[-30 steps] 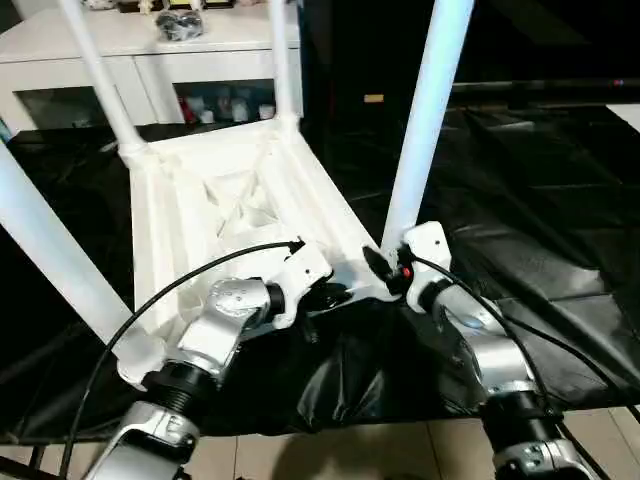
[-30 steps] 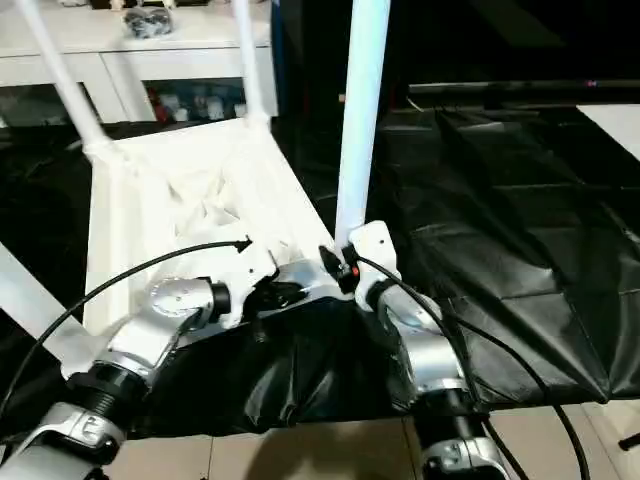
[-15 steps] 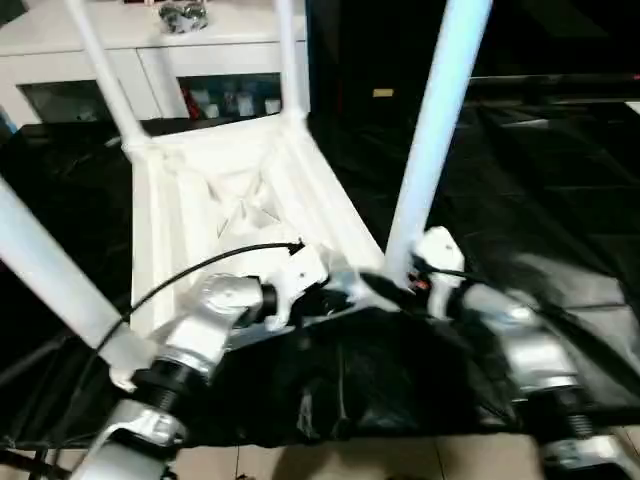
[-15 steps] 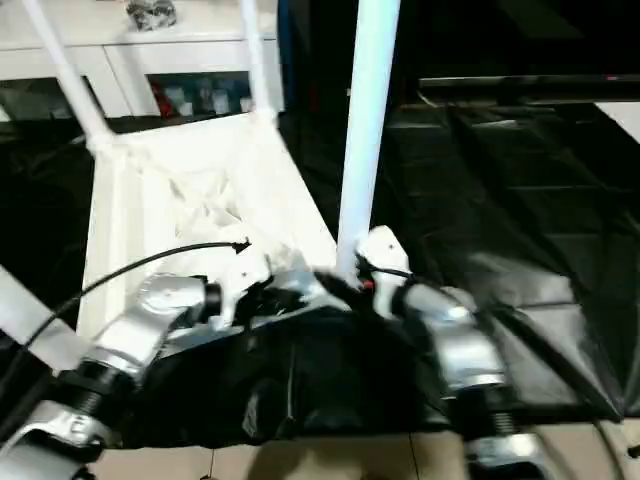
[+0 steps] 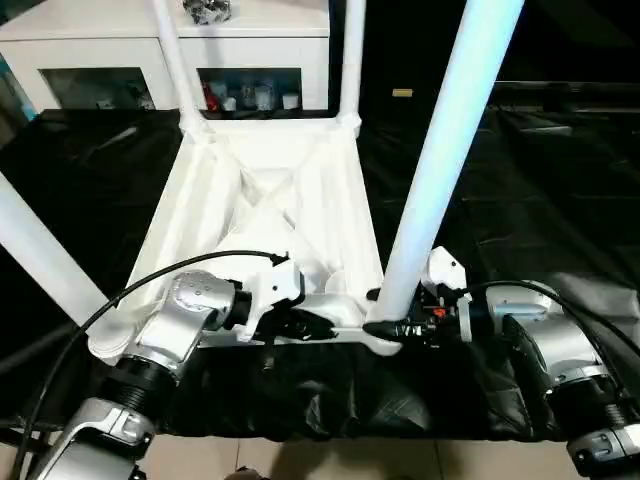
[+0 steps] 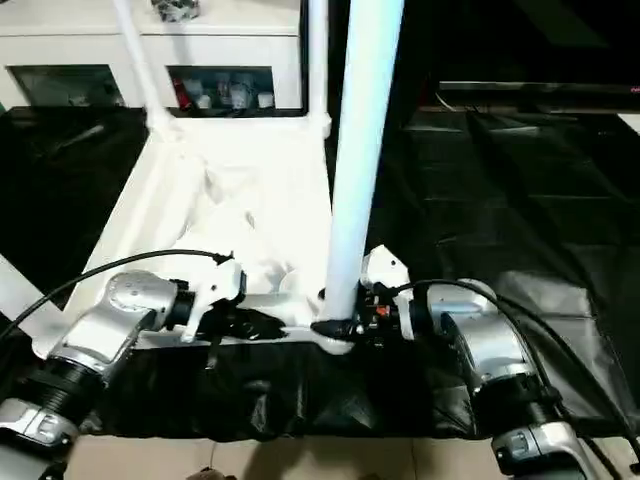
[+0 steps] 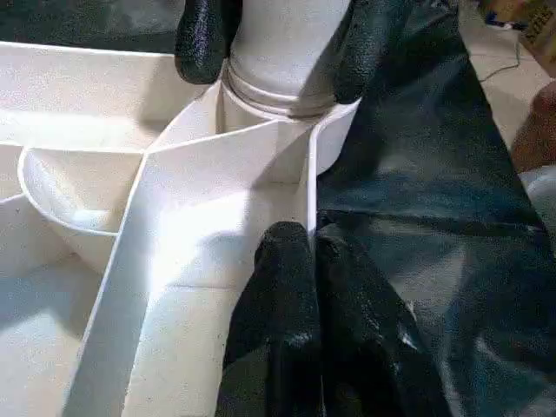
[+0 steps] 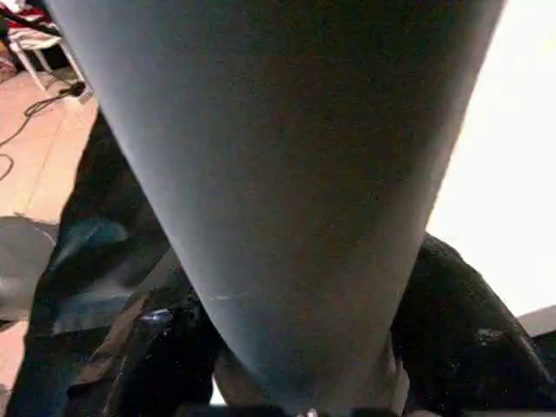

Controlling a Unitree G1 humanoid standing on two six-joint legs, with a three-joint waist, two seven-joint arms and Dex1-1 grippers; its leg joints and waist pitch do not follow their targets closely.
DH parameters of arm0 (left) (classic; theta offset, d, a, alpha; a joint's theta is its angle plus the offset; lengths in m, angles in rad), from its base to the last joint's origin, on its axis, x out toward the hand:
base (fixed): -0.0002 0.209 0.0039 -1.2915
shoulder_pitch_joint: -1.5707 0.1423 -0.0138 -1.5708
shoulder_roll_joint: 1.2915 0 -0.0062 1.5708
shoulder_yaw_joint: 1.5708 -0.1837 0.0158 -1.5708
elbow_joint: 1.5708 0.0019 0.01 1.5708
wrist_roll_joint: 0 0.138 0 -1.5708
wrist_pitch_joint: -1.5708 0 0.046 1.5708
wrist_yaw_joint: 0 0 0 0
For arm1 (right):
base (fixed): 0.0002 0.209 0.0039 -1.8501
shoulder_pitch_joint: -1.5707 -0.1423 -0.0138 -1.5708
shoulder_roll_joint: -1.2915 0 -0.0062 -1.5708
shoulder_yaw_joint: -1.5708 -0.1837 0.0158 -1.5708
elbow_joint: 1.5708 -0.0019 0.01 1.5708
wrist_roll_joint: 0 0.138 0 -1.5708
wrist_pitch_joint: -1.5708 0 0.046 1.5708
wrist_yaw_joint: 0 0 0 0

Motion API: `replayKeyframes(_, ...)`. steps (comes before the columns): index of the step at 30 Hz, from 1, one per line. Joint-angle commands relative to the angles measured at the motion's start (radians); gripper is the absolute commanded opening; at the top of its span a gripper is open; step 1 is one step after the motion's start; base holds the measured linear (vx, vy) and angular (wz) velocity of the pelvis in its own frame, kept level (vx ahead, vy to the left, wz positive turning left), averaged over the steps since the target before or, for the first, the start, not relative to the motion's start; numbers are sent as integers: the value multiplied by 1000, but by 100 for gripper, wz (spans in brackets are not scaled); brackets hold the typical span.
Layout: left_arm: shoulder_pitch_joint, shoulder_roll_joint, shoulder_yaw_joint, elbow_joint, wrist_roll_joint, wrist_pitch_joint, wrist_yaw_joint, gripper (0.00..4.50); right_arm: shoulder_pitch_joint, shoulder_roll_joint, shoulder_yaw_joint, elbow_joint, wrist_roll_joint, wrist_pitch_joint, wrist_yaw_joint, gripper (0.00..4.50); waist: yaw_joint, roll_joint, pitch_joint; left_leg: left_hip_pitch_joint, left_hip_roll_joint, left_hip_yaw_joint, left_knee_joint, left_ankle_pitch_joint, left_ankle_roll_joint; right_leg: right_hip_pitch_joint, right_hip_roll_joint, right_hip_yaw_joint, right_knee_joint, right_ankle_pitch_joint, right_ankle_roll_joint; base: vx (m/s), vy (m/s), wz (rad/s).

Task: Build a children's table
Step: Rotate leg to tighten

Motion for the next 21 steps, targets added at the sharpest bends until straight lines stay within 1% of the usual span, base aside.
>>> replayKeyframes(1,-17,-5,1,-19,-14,-4,11,0,12,9,72,2,3,29,69,238,-2,-16,-55,7,11,14,-66,-198,78,44,-21,10,-57,-142,-265,0,0,0)
replayKeyframes(4,-10,-3,3,-27,-23,0,16,0,24,16,72,-8,15,38,74,236,-1,-19,-56,7,10,15,-64,-183,80,44,-21,11,-55,-130,-263,0,0,0)
replayKeyframes(8,-4,-24,16,-27,-14,-1,73,0,47,45,49,-22,29,34,22,236,0,-19,-56,5,10,14,-62,-164,87,45,-21,10,-53,-101,-267,0,0,0)
replayKeyframes(9,-5,-39,22,-21,0,-2,122,0,54,75,30,-15,21,28,-51,236,-1,-18,-55,6,10,15,-63,-166,88,43,-20,11,-54,-103,-266,0,0,0)
replayKeyframes(11,-4,-77,29,-18,16,11,200,0,66,140,-6,2,-12,11,-224,236,-4,-21,-52,6,9,15,-66,-192,75,40,-22,13,-60,-148,-256,0,0,0)
replayKeyframes(12,-3,-94,30,-20,22,16,229,0,69,164,-17,12,-30,13,-298,234,-10,-20,-49,7,7,11,-74,-233,42,39,-23,12,-69,-240,-229,0,0,0)
replayKeyframes(13,-2,-118,30,-21,26,26,262,0,74,196,-31,19,-41,16,-371,233,-13,-21,-48,8,7,11,-75,-246,33,38,-22,12,-71,-267,-218,0,0,0)
replayKeyframes(14,-2,-135,29,-24,28,35,284,0,78,221,-40,21,-44,26,-418,233,-18,-15,-43,6,6,7,-80,-275,15,36,-23,12,-75,-320,-195,0,0,0)
replayKeyframes(15,-2,-161,27,-25,36,42,320,0,83,253,-48,22,-52,38,-478,223,-22,-14,-41,5,6,6,-83,-288,8,35,-22,12,-78,-342,-183,0,0,0)
replayKeyframes(16,-2,-190,24,-27,43,55,358,0,88,291,-55,22,-59,38,-539,216,-30,-20,-41,4,3,4,-83,-311,0,34,-21,11,-83,-387,-162,0,0,0)
replayKeyframes(17,0,-229,15,-34,48,69,393,0,89,348,-66,20,-61,51,-619,216,-31,-10,-40,5,3,3,-85,-318,-4,31,-23,13,-85,-404,-154,0,0,0)
replayKeyframes(18,1,-242,12,-36,50,74,403,0,89,366,-70,19,-61,59,-646,212,-36,-19,-42,5,0,2,-84,-328,-4,29,-21,13,-91,-440,-132,0,0,0)
replayKeyframes(19,-1,-259,10,-34,54,79,425,0,86,390,-74,22,-73,65,-692,209,-35,-11,-42,5,-1,1,-85,-326,-3,29,-22,14,-92,-443,-128,0,0,0)
replayKeyframes(20,-1,-259,10,-34,54,79,425,0,86,390,-74,22,-73,65,-692,209,-37,-13,-42,6,0,3,-83,-331,2,24,-20,15,-96,-446,-122,0,0,0)
replayKeyframes(21,-3,-292,-12,-36,73,80,456,0,79,444,-64,20,-82,49,-736,209,-37,-10,-43,5,-1,3,-84,-330,5,25,-19,15,-97,-440,-119,0,0,0)
